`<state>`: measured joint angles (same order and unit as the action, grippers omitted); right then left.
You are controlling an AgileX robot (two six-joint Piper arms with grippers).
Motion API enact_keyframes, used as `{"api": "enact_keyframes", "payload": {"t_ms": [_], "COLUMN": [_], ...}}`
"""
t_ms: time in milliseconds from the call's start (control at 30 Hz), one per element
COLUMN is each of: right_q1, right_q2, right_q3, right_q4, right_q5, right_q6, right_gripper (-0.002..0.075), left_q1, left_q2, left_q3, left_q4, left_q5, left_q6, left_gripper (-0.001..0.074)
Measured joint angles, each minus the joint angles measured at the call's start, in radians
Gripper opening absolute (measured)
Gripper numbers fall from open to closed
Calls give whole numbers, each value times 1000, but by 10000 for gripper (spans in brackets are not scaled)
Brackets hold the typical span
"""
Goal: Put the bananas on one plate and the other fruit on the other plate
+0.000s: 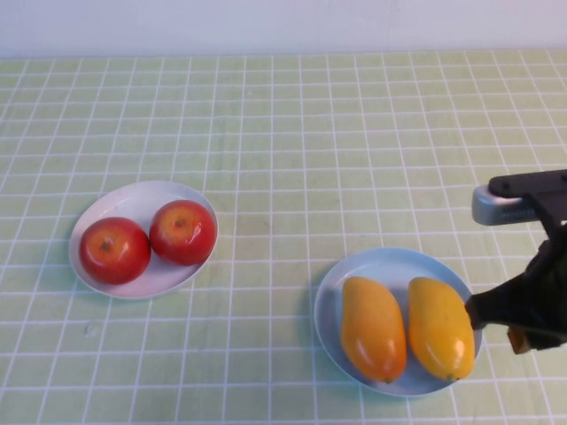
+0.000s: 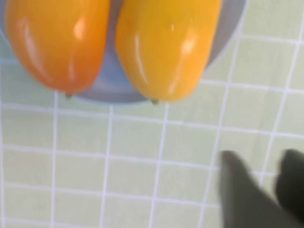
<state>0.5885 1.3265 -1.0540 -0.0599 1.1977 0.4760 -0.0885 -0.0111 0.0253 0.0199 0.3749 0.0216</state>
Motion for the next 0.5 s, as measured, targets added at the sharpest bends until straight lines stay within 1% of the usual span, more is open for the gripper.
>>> {"api": "enact_keyframes", "payload": {"t_ms": [33,100,133,267,400,500], "right_q1": [0,0,0,0,0,0], "right_q2": [-15,-46,-68,-185,-319,-401], "right_q3": [0,1,2,20,31,49], "right_q4": [0,2,7,22,32,30], "right_q5": [9,19,21,28,37,40], "right_q6": [-13,-24,-27,-47,-83,-170], "right_gripper": [108,48,30,-3,-11,-14], "left_q1": [0,0,0,0,0,0], "left_q2": [0,0,0,0,0,0], "left_q3": [0,0,0,0,0,0], "left_q4": [0,0,0,0,0,0], "left_q5": [0,0,0,0,0,0], "left_q6": [0,0,0,0,0,0], "left_gripper": [4,4,4,4,4,4]}}
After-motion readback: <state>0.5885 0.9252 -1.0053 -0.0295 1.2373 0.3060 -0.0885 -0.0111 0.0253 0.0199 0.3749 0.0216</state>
